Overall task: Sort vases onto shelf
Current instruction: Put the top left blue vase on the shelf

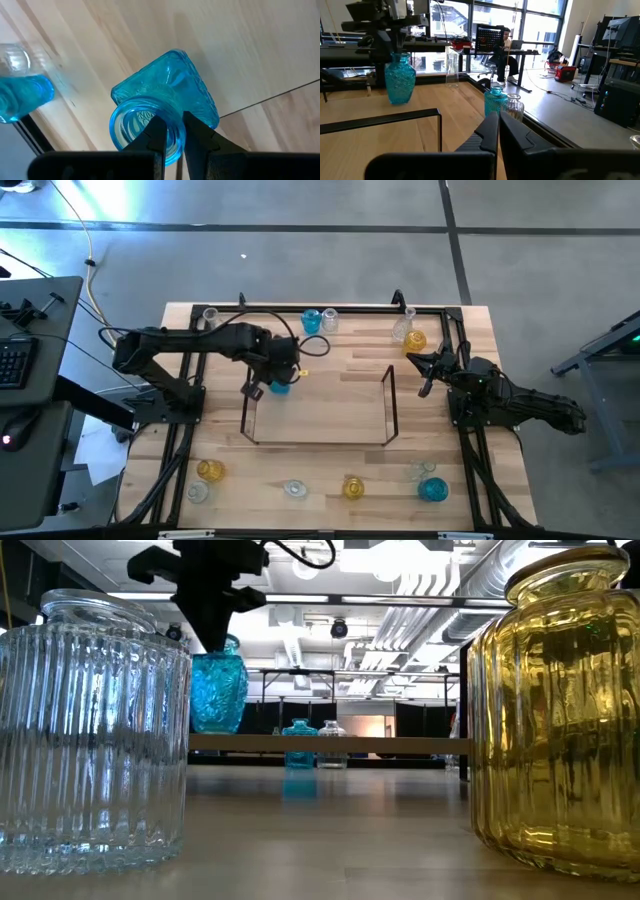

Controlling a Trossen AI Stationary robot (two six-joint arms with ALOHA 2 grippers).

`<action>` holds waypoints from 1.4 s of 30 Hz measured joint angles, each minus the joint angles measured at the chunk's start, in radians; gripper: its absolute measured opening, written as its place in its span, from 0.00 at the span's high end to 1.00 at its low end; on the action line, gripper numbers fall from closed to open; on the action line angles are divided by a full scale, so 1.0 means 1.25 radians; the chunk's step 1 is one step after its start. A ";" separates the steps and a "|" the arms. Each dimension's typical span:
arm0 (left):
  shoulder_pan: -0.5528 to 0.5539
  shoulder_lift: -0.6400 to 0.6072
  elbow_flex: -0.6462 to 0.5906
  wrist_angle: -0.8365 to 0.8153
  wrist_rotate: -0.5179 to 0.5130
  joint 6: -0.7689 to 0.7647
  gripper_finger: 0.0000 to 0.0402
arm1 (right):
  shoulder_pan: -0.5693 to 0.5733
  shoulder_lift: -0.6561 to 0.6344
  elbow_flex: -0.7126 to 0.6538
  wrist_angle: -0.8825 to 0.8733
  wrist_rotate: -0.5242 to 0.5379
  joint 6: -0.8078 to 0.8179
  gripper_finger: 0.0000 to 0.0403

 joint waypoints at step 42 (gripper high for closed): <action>-0.074 -0.003 -0.015 -0.059 -0.083 -0.124 0.76 | 0.000 0.000 0.000 0.000 0.000 0.000 1.00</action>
